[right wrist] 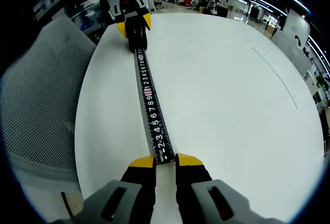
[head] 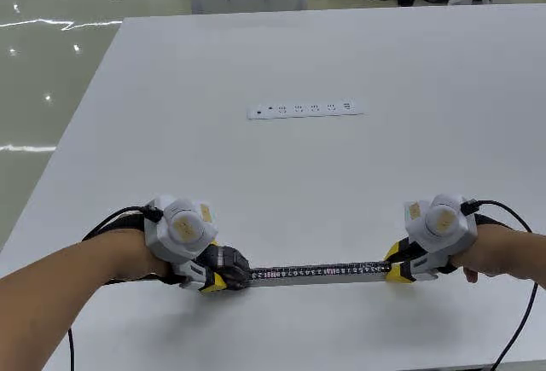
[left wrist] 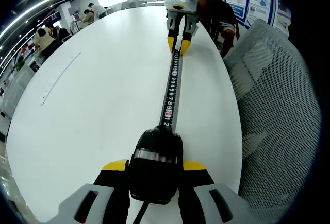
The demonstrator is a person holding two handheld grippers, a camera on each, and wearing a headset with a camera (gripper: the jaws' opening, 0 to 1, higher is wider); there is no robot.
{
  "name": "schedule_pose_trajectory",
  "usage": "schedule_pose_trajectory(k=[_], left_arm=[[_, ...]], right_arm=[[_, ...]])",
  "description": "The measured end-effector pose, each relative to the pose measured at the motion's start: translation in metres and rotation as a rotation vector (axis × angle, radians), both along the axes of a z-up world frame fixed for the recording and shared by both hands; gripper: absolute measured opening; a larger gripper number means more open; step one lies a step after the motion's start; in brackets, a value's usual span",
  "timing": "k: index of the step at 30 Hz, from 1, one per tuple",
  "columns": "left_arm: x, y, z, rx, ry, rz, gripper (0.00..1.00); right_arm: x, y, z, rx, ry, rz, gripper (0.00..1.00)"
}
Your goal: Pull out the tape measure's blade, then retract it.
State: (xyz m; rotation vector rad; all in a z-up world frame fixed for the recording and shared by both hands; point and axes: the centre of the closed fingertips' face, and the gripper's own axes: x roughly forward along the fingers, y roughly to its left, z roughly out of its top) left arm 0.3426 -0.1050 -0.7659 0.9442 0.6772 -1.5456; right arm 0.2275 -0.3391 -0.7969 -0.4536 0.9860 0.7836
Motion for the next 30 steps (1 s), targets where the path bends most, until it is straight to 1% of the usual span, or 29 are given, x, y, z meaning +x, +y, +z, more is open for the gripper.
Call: schedule_pose_trajectory(k=[14, 24, 30], left_arm=[[0.0004, 0.0, 0.0, 0.0, -0.001, 0.002, 0.33], [0.0003, -0.0004, -0.0005, -0.002, 0.001, 0.004, 0.33], [-0.0002, -0.0007, -0.0006, -0.01, -0.004, 0.01, 0.33]], right_arm=[[-0.0002, -0.002, -0.0005, -0.009, 0.007, 0.011, 0.12], [-0.0012, -0.0038, -0.0001, -0.007, 0.009, 0.001, 0.12], [-0.0019, -0.0035, -0.0001, -0.007, 0.009, 0.004, 0.12]])
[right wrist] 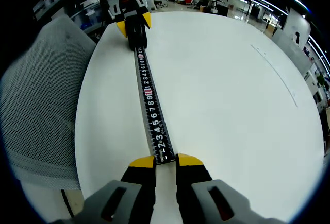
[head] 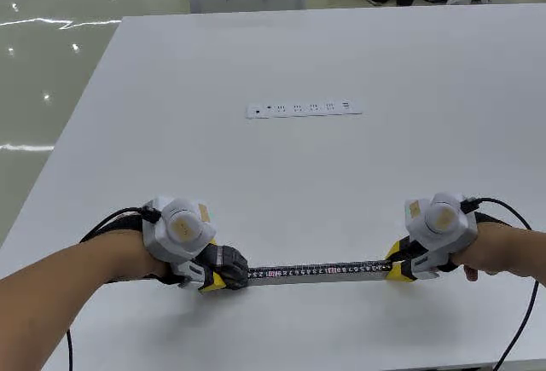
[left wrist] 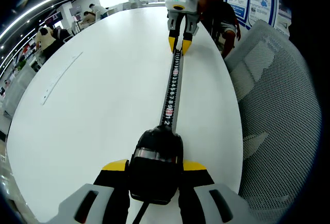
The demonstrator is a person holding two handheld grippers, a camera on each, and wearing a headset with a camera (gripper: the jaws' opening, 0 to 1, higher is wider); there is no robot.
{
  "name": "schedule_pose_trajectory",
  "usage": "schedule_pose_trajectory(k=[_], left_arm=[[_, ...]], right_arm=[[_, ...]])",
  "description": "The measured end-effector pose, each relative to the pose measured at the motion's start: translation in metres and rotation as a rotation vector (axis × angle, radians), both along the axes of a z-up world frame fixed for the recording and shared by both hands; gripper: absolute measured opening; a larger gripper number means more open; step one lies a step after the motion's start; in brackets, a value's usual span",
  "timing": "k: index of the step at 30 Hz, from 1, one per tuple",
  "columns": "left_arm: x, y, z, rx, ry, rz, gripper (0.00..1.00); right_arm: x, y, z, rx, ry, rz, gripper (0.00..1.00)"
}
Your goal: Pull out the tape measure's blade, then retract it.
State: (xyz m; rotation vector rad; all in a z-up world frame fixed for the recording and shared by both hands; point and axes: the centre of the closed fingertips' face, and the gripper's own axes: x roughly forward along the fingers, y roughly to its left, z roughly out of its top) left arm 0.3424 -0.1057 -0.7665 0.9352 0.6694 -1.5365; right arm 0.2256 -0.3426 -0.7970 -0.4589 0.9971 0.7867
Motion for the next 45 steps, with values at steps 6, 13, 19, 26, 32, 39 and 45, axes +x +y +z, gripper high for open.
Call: schedule_pose_trajectory(k=[6, 13, 19, 26, 32, 39, 45], left_arm=[[0.0, 0.0, 0.0, 0.002, -0.001, -0.003, 0.33], [-0.003, -0.001, 0.0, -0.002, -0.018, -0.003, 0.34], [0.0, 0.0, 0.003, -0.086, -0.02, 0.002, 0.34], [0.01, 0.002, 0.007, -0.139, -0.085, 0.119, 0.38], [0.021, 0.024, 0.018, -0.223, -0.017, 0.366, 0.64], [0.011, 0.047, 0.034, -0.382, 0.114, 0.558, 0.91], [0.002, 0.071, 0.047, -0.454, 0.116, 0.614, 1.0]], right_arm=[[0.0, 0.0, 0.0, -0.004, 0.008, 0.002, 0.12], [0.0, 0.002, -0.001, -0.018, 0.027, 0.011, 0.13], [0.0, 0.002, -0.001, -0.053, 0.024, 0.034, 0.14], [0.002, 0.001, 0.0, -0.104, 0.01, 0.026, 0.15], [0.006, 0.005, 0.007, -0.027, -0.054, -0.119, 0.31], [-0.011, 0.002, 0.022, -0.001, -0.098, -0.255, 0.48], [-0.025, -0.002, 0.037, 0.092, -0.199, -0.398, 0.64]])
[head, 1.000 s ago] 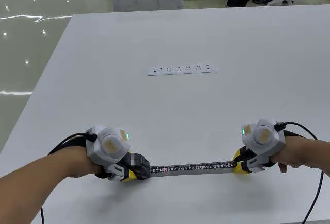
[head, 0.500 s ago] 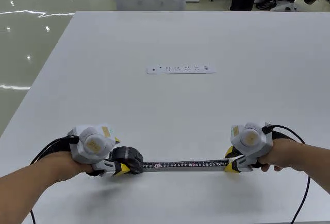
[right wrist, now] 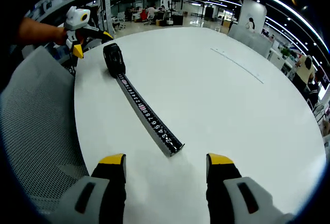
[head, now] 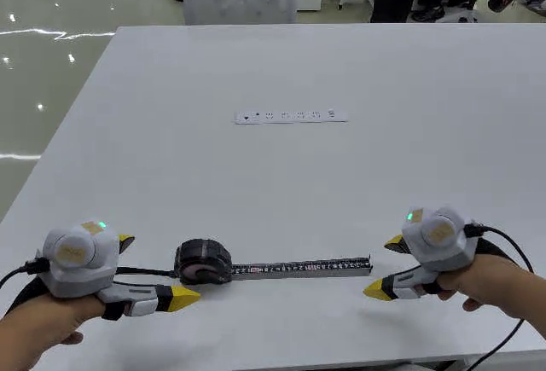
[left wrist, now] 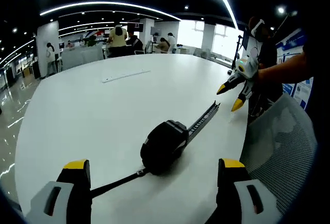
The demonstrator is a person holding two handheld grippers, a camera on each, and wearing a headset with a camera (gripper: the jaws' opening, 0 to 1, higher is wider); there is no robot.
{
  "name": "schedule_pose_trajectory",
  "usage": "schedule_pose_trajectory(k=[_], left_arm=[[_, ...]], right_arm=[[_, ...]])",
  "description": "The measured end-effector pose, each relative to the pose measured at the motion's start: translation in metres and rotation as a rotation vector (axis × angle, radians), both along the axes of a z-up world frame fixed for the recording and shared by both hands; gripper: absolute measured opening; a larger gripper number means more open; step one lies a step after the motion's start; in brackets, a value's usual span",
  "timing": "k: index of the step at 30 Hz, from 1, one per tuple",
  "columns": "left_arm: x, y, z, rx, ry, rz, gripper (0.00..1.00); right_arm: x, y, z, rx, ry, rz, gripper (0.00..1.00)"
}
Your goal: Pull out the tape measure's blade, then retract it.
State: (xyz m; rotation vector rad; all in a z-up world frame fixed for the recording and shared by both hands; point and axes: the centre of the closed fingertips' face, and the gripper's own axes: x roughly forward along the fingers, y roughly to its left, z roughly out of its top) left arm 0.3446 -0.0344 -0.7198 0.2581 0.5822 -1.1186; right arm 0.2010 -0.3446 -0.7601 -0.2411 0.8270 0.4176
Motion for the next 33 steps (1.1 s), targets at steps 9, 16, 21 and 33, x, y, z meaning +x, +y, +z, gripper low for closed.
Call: schedule_pose_trajectory(k=[9, 16, 21, 33], left_arm=[[-0.013, 0.038, 0.013, -0.081, 0.023, 0.134, 1.0], [-0.025, 0.051, 0.03, -0.087, -0.008, 0.139, 1.0], [-0.024, 0.052, 0.037, -0.092, -0.02, 0.122, 1.0], [-0.022, 0.037, 0.038, -0.097, -0.035, 0.09, 1.0]], right_arm=[[-0.037, -0.024, 0.031, 0.032, -0.14, -0.161, 0.89], [-0.068, -0.033, 0.043, 0.015, -0.18, -0.156, 0.96], [-0.08, -0.035, 0.047, 0.032, -0.188, -0.178, 0.97], [-0.08, -0.033, 0.047, 0.045, -0.19, -0.158, 0.96]])
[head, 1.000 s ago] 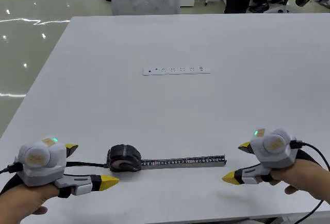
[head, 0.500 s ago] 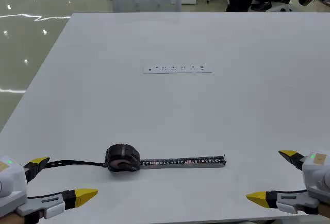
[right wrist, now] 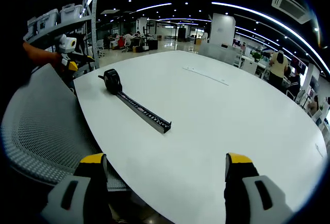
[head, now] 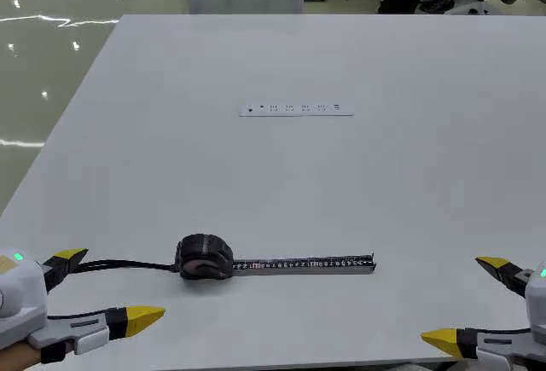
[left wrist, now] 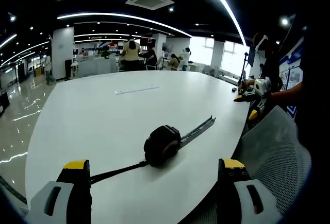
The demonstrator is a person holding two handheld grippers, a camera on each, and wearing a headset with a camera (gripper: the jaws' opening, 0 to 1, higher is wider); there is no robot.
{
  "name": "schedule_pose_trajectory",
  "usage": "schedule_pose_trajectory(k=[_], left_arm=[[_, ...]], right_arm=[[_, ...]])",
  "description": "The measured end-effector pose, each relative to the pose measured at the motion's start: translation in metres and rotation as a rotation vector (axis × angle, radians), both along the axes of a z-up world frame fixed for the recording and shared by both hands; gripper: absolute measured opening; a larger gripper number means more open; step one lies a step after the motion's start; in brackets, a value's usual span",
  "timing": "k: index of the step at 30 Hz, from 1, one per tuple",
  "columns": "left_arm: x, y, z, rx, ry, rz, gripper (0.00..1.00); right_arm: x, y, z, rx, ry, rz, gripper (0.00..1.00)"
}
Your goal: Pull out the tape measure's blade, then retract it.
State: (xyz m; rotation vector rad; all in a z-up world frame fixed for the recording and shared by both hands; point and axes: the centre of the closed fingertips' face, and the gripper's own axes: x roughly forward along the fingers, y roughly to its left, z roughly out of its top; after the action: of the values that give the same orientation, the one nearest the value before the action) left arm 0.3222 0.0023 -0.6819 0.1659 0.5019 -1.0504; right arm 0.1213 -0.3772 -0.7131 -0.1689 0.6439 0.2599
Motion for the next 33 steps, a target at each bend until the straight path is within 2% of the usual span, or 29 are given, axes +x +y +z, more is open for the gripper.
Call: schedule_pose_trajectory(k=[3, 5, 7, 13, 16, 21, 26, 29, 33], left_arm=[[0.0001, -0.0033, -0.0011, 0.006, -0.002, -0.013, 1.0], [0.0022, -0.0011, -0.0062, 0.041, -0.001, -0.008, 1.0], [0.0021, -0.0028, -0.0063, 0.03, 0.019, -0.011, 1.0], [0.0034, -0.0028, -0.009, 0.055, 0.011, -0.01, 1.0], [0.0033, -0.0032, -0.009, 0.052, 0.018, -0.011, 1.0], [0.0053, -0.0025, -0.0061, 0.051, 0.003, -0.009, 1.0], [0.0065, -0.0021, -0.0023, 0.035, -0.002, -0.004, 1.0], [0.0068, -0.0015, -0.0017, 0.037, -0.001, -0.005, 1.0], [0.0089, -0.0008, -0.0006, 0.034, -0.003, 0.0, 1.0]], right_arm=[[0.0018, -0.0014, 0.0014, -0.004, -0.003, 0.002, 0.97], [0.0027, -0.0022, 0.0025, 0.003, -0.004, -0.004, 0.97], [0.0033, -0.0036, 0.0032, 0.003, -0.009, -0.008, 0.96], [0.0005, -0.0041, 0.0021, 0.01, 0.015, -0.011, 0.96], [0.0003, -0.005, 0.0021, 0.007, 0.014, -0.007, 0.96], [0.0011, -0.0059, 0.0007, -0.003, 0.019, 0.005, 0.97], [0.0033, -0.0059, 0.0018, -0.015, 0.017, 0.019, 0.97], [0.0044, -0.0051, 0.0039, 0.0, 0.012, 0.016, 0.97], [0.0051, -0.0055, 0.006, -0.015, 0.011, 0.027, 0.97]])
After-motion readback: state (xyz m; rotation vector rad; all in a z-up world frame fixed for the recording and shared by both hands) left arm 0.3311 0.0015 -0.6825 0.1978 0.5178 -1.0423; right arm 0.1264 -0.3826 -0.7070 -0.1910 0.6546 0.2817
